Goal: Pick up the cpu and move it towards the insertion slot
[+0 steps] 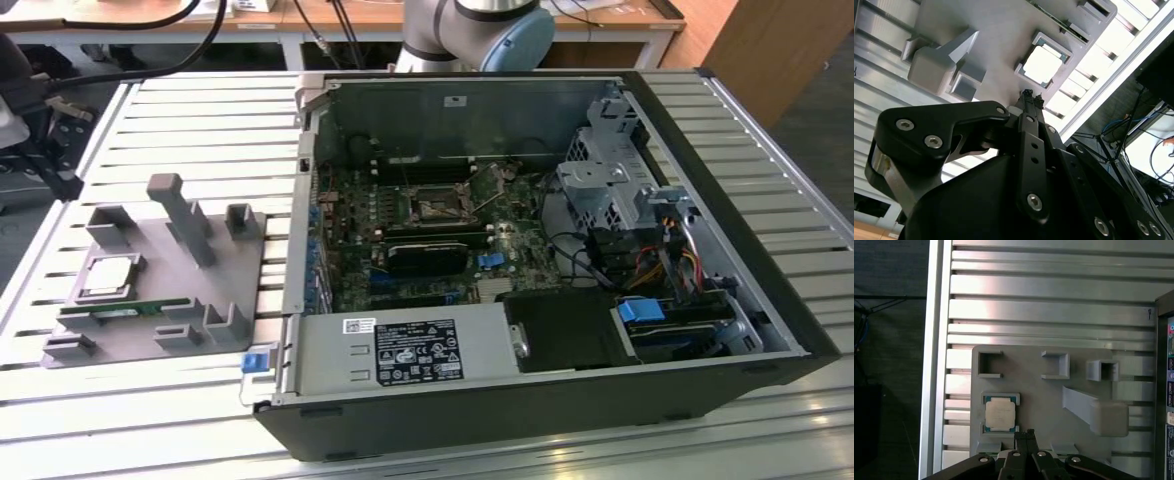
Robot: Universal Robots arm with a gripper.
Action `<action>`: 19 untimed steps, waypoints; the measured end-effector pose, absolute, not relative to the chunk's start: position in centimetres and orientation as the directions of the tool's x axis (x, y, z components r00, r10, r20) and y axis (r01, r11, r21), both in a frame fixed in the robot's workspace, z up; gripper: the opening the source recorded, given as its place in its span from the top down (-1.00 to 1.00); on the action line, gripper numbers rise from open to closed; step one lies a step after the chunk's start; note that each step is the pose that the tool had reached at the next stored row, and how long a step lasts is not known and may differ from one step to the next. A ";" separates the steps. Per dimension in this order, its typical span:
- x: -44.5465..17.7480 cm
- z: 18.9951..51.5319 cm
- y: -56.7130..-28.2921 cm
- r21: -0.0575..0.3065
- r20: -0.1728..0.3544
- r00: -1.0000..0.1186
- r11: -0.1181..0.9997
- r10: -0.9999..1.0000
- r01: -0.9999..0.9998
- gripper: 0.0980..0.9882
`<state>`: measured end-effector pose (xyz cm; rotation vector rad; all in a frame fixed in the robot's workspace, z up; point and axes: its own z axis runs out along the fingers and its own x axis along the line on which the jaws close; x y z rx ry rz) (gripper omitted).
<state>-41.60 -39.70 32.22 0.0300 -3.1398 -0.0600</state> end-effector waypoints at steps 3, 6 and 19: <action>-41.6 32.1 -39.7 0.038 0.001 -1.000 0.999 -0.019 -0.019 0.98; -41.6 32.1 -39.7 0.038 0.001 -1.000 0.999 -0.019 -0.019 0.98; -41.7 31.8 -39.7 0.038 0.001 -1.000 0.999 -0.019 -0.019 0.98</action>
